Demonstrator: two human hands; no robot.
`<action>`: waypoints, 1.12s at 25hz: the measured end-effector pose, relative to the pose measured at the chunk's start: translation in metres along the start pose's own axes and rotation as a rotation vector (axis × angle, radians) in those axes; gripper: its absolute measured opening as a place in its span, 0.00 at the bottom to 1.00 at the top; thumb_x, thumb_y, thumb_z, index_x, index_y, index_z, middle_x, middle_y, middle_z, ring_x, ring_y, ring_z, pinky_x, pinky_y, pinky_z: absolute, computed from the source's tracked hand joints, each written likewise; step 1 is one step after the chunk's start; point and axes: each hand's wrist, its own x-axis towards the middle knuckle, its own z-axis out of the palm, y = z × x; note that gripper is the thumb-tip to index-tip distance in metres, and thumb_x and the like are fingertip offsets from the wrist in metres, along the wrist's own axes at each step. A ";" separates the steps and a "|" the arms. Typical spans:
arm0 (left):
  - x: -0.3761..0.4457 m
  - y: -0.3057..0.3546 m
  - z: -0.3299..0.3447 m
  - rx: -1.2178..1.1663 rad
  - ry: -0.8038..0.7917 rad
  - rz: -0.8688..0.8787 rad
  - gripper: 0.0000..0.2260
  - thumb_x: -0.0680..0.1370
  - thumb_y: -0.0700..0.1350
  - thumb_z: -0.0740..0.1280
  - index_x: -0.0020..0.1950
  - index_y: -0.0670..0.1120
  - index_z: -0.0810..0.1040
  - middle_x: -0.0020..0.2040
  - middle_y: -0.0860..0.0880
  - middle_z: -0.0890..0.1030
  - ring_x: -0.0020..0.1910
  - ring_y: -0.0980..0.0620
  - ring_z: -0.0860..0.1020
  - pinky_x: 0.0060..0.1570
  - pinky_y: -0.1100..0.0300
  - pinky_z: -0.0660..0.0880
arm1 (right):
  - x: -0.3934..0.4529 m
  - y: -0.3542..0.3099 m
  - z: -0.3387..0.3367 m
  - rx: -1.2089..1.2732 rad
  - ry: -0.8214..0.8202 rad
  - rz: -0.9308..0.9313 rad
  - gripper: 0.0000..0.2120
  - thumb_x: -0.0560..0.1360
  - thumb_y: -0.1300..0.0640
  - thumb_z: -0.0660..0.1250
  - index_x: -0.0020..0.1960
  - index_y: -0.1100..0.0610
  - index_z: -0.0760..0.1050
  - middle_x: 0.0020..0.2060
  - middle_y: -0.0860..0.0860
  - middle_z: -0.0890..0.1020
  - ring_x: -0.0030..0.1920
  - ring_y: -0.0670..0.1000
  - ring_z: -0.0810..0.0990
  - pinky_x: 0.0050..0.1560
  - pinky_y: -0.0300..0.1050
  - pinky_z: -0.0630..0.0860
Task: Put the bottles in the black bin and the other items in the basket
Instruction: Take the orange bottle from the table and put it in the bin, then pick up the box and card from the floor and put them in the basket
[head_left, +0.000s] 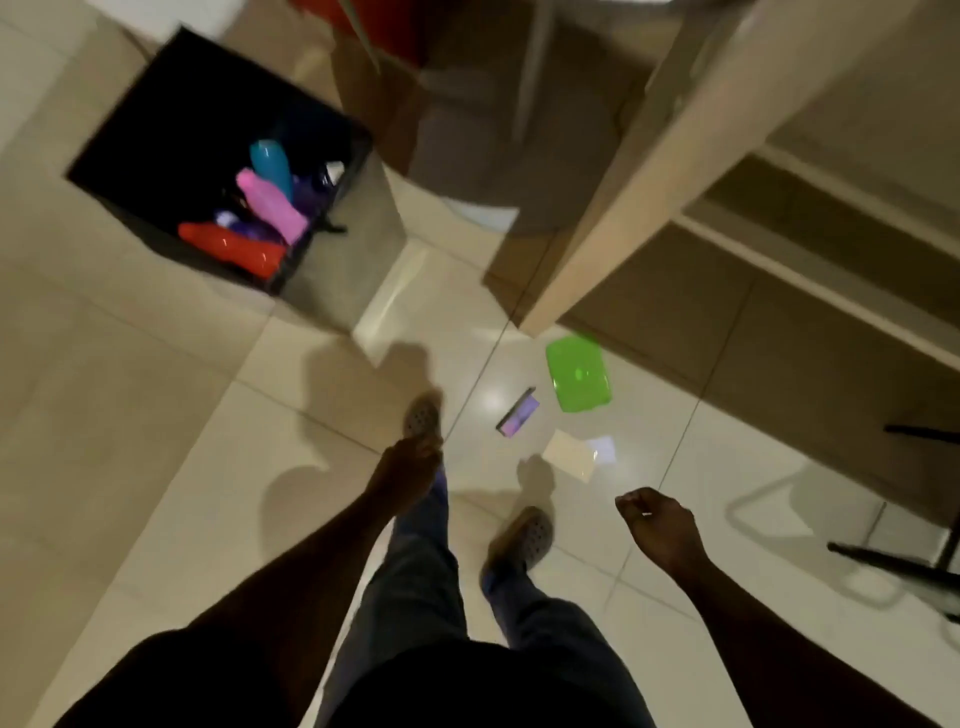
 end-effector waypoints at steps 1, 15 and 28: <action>0.008 -0.001 0.023 -0.006 0.038 -0.012 0.13 0.81 0.45 0.60 0.61 0.43 0.78 0.60 0.42 0.81 0.58 0.41 0.79 0.56 0.55 0.75 | 0.012 0.022 0.010 -0.036 -0.027 -0.004 0.05 0.75 0.52 0.68 0.42 0.52 0.80 0.43 0.49 0.85 0.44 0.51 0.80 0.47 0.38 0.68; 0.289 -0.063 0.312 0.337 0.162 0.224 0.25 0.74 0.53 0.68 0.66 0.43 0.70 0.62 0.40 0.74 0.58 0.43 0.75 0.51 0.52 0.74 | 0.301 0.246 0.197 -0.231 -0.131 -0.072 0.15 0.72 0.49 0.71 0.54 0.56 0.75 0.53 0.54 0.81 0.54 0.56 0.78 0.50 0.47 0.75; 0.441 -0.085 0.358 0.306 0.395 0.308 0.32 0.70 0.48 0.73 0.70 0.40 0.65 0.63 0.39 0.74 0.59 0.40 0.76 0.54 0.48 0.77 | 0.486 0.262 0.284 -0.452 0.064 -0.138 0.38 0.62 0.50 0.79 0.65 0.56 0.64 0.59 0.58 0.72 0.59 0.60 0.71 0.45 0.52 0.70</action>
